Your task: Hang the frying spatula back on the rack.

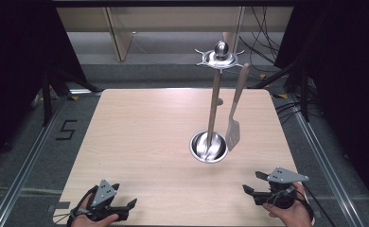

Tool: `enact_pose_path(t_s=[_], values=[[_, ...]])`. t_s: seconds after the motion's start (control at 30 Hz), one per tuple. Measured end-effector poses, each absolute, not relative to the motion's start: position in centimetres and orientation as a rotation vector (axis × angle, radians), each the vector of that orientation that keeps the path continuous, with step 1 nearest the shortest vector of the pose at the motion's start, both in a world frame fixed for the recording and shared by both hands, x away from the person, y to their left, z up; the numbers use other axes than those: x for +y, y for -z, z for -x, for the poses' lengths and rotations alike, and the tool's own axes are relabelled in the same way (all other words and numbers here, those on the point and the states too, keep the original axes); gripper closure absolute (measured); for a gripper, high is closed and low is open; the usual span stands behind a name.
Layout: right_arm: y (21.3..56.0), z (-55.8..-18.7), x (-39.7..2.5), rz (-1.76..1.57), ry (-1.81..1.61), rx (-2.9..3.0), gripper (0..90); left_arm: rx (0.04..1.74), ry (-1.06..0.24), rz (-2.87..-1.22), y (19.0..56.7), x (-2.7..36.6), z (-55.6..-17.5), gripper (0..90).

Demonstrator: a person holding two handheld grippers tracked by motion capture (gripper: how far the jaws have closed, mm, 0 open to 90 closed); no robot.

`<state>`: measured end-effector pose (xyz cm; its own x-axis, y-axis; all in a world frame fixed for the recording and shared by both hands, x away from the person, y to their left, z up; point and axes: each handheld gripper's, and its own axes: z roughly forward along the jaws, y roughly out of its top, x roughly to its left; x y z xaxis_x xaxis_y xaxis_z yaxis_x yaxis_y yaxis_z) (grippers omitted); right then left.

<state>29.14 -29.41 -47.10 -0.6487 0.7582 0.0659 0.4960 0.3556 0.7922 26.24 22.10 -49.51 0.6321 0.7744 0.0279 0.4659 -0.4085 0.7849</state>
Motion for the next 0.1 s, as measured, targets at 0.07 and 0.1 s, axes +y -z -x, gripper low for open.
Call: enact_pose_path(t_s=[0.07, 0.1], values=[[47.31, -29.12, -29.45, -1.112, -1.207, 2.298, 29.5, 0.966, -0.51, -2.072, 49.49, 22.1, -26.23, 17.7], [47.28, -29.2, -29.66, -1.09, -1.183, 2.301, 29.5, 0.966, -0.51, -2.072, 49.49, 22.1, -26.23, 17.7]])
